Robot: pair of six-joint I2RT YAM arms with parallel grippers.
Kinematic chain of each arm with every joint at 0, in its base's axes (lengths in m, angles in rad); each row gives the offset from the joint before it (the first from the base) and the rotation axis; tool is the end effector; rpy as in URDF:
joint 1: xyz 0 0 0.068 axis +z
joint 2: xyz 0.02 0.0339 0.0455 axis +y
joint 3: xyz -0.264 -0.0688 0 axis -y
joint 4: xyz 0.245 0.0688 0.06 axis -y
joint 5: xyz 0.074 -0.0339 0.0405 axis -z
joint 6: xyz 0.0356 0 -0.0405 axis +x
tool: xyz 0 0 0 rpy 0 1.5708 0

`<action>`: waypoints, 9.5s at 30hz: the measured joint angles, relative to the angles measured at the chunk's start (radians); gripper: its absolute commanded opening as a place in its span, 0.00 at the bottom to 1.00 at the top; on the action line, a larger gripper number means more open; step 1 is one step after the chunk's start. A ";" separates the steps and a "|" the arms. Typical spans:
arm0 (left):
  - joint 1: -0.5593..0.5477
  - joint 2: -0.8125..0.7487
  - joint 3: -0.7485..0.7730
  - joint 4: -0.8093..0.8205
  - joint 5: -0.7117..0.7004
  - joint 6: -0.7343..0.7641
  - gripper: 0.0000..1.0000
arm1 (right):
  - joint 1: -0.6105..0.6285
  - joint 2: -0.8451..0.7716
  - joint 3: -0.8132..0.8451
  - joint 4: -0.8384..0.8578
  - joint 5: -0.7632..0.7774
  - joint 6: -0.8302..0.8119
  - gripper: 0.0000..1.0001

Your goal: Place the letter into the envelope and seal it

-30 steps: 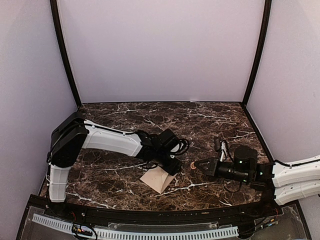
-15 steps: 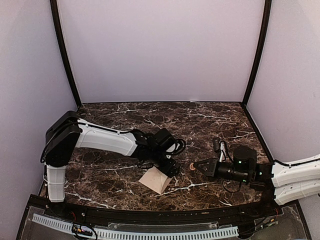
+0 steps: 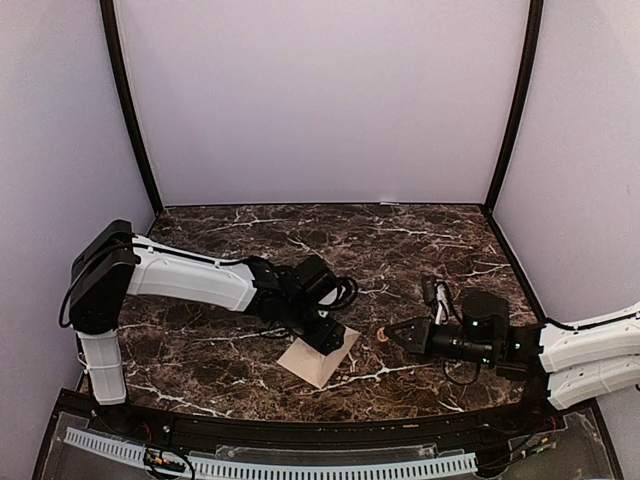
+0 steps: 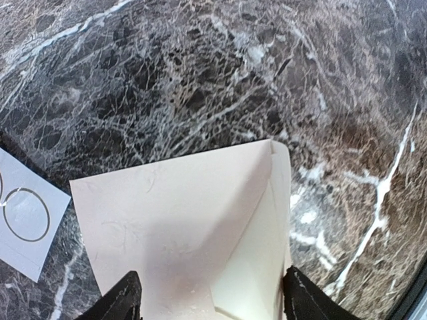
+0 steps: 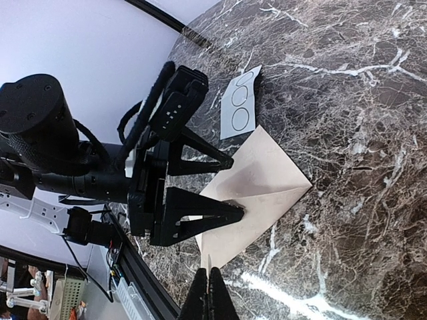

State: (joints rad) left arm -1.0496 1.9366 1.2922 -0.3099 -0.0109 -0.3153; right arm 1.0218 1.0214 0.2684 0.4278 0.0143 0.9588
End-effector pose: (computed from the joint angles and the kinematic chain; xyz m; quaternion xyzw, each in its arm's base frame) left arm 0.2043 -0.3551 0.1714 0.3405 0.8899 -0.1873 0.2387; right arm 0.1078 0.1753 0.1799 -0.0214 0.8120 0.4846 0.3248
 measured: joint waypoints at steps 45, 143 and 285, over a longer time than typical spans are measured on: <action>-0.180 -0.331 -0.322 0.145 -0.051 0.169 0.99 | 0.000 0.073 0.108 -0.025 -0.042 -0.057 0.00; 0.029 -0.306 -0.494 0.411 0.065 -0.172 0.54 | -0.095 0.274 0.139 0.164 -0.177 -0.068 0.00; 0.026 0.025 -0.130 0.302 -0.075 -0.003 0.06 | -0.146 0.872 0.396 0.259 -0.269 -0.109 0.00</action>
State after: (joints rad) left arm -1.0237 1.9617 1.1625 -0.0078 -0.0856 -0.3180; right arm 0.8757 1.8935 0.6643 0.6865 -0.2550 0.8497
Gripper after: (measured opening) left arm 0.092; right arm 0.002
